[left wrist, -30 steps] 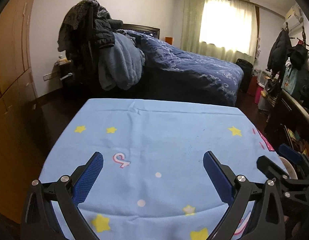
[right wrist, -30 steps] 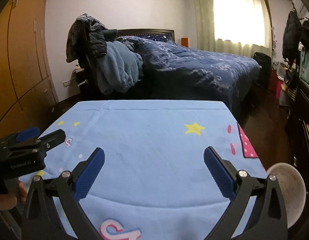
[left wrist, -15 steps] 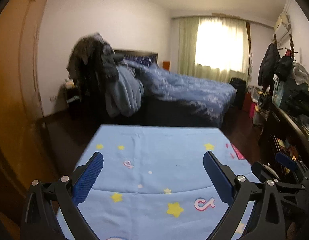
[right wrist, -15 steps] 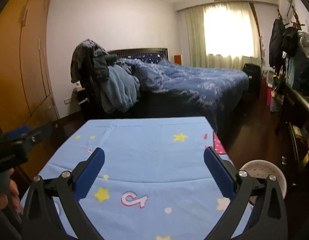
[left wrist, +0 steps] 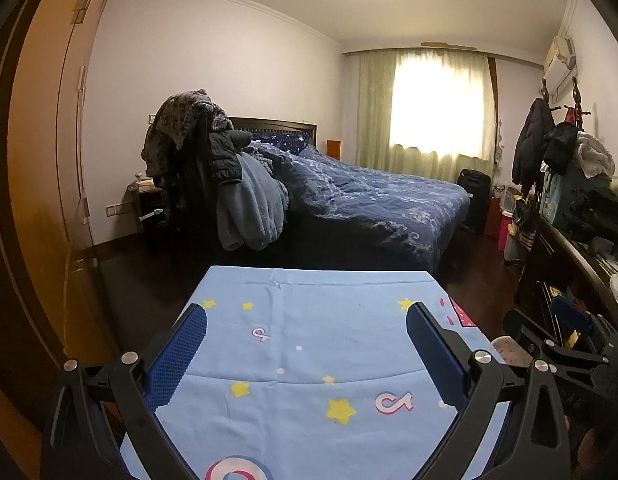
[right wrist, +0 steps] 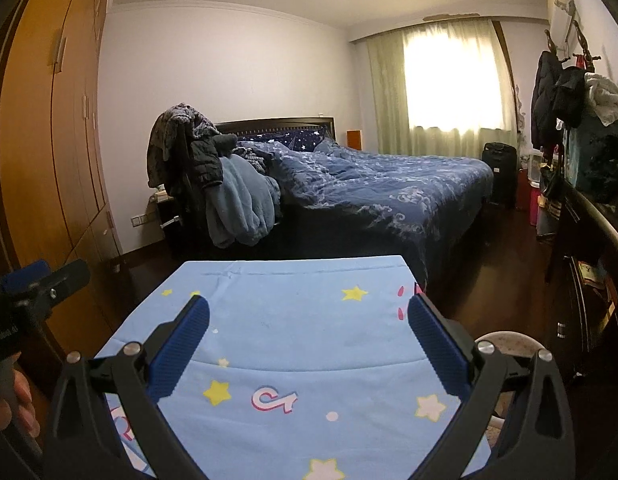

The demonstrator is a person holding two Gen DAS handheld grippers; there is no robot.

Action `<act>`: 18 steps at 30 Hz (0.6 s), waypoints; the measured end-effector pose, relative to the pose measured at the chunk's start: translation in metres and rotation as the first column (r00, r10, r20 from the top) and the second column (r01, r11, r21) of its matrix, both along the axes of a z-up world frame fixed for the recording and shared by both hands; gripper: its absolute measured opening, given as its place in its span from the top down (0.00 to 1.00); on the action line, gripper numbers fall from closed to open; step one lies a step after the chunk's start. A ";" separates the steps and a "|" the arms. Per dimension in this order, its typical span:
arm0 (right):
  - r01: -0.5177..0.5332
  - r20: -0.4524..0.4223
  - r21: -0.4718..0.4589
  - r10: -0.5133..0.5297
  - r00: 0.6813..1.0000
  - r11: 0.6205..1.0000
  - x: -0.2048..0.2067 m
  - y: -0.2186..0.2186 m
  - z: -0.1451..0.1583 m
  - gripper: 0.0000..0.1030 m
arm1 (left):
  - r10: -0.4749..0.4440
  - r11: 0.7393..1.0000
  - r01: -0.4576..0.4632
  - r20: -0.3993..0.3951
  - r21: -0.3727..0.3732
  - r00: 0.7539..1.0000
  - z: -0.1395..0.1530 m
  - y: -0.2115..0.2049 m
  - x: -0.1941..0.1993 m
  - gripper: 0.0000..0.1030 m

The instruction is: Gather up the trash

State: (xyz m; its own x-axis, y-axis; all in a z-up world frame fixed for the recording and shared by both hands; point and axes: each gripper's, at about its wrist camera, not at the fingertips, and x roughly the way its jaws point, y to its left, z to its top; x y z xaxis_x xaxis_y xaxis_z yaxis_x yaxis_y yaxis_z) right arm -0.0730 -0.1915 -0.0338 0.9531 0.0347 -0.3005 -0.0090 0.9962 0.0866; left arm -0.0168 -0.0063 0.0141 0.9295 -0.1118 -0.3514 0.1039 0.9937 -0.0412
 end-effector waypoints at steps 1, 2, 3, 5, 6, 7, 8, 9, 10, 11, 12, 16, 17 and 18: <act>0.002 0.001 0.000 -0.002 1.000 1.000 0.000 0.000 0.000 0.03 | 0.000 1.000 0.000 0.001 0.001 1.000 0.000 0.000 0.000 0.03; 0.003 0.001 0.001 -0.003 1.000 1.000 0.000 0.000 0.001 0.03 | 0.001 1.000 -0.001 -0.001 0.002 1.000 0.000 0.000 0.000 0.03; 0.003 0.001 0.001 -0.003 1.000 1.000 0.000 -0.001 0.001 0.03 | 0.003 1.000 -0.003 -0.003 0.002 1.000 0.000 0.000 0.001 0.03; 0.006 0.000 -0.002 -0.006 1.000 1.000 0.000 0.000 0.001 0.03 | 0.007 1.000 -0.007 -0.007 0.003 1.000 -0.001 0.000 0.002 0.03; 0.006 -0.001 -0.001 -0.006 1.000 1.000 0.000 0.000 0.002 0.03 | 0.010 1.000 -0.010 -0.010 0.002 1.000 -0.001 0.001 0.003 0.03; 0.005 -0.001 -0.001 -0.005 1.000 1.000 0.001 0.000 0.002 0.03 | 0.011 1.000 -0.011 -0.012 0.001 1.000 -0.002 0.001 0.004 0.03; 0.003 0.000 -0.002 -0.003 1.000 1.000 0.001 0.000 0.002 0.03 | 0.011 1.000 -0.011 -0.017 0.001 1.000 -0.002 0.001 0.005 0.03; 0.003 0.001 -0.003 -0.003 1.000 1.000 0.000 0.000 0.002 0.03 | 0.011 1.000 -0.011 -0.020 0.001 1.000 -0.003 0.001 0.007 0.03; 0.003 0.001 -0.004 -0.003 1.000 1.000 0.000 0.000 0.003 0.03 | 0.011 1.000 -0.011 -0.022 0.003 1.000 -0.003 0.000 0.007 0.03; 0.002 0.002 -0.007 -0.002 1.000 1.000 0.000 0.001 0.003 0.03 | 0.012 1.000 -0.012 -0.022 0.005 1.000 -0.004 0.000 0.007 0.03; 0.001 0.003 -0.009 -0.001 1.000 1.000 0.000 0.001 0.003 0.03 | 0.012 1.000 -0.012 -0.022 0.004 1.000 -0.004 0.000 0.008 0.03; -0.001 0.004 -0.008 0.001 1.000 1.000 -0.001 0.001 0.003 0.03 | 0.012 1.000 -0.012 -0.027 0.002 1.000 -0.006 0.001 0.009 0.03; 0.001 0.004 -0.009 -0.001 1.000 1.000 -0.001 0.001 0.004 0.03 | 0.014 1.000 -0.014 -0.028 0.000 1.000 -0.006 0.001 0.009 0.03; 0.001 0.005 -0.011 -0.001 1.000 1.000 -0.001 0.001 0.004 0.03 | 0.015 1.000 -0.015 -0.027 0.000 1.000 -0.006 0.002 0.010 0.03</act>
State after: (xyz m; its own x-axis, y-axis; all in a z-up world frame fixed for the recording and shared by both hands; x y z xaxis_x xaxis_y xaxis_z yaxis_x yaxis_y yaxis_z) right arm -0.0737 -0.1903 -0.0302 0.9545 0.0307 -0.2965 -0.0085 0.9971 0.0760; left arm -0.0072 -0.0045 0.0076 0.9214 -0.0978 -0.3762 0.0876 0.9952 -0.0441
